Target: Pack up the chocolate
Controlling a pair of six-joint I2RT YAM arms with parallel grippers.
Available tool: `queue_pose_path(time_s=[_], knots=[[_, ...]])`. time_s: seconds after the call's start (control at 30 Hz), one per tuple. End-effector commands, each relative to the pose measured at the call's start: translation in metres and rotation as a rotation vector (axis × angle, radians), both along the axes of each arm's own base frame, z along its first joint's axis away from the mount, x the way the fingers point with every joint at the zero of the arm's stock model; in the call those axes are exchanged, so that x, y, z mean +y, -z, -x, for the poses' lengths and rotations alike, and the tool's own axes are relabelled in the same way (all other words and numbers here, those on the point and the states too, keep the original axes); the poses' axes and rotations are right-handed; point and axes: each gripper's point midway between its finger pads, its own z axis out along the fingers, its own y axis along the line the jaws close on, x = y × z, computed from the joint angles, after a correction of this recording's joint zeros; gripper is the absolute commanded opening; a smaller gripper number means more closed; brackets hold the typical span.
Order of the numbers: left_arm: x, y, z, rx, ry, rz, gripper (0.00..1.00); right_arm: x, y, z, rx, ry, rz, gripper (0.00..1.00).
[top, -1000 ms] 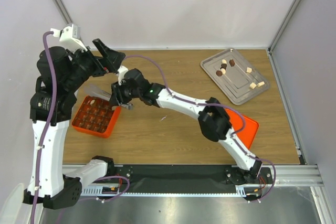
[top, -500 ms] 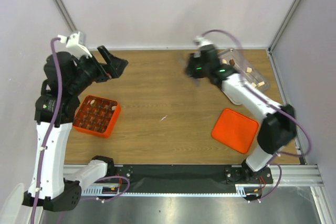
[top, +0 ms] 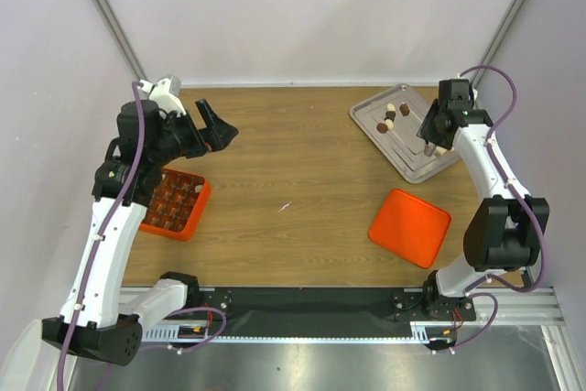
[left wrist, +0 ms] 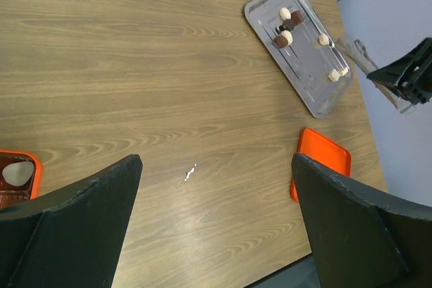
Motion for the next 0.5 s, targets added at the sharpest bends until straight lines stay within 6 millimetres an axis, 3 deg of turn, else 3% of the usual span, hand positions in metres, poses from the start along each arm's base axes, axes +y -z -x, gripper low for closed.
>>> queue_pose_path(time_s=[0.0, 0.47], knots=[[0.000, -0.006, -0.002, -0.053, 0.012, -0.001, 1.00, -0.019, 0.010, 0.014, 0.050, 0.069, 0.002, 0.49], [0.000, 0.003, -0.005, -0.038, 0.012, -0.005, 1.00, -0.035, 0.054, 0.029, 0.110, 0.137, -0.036, 0.51]])
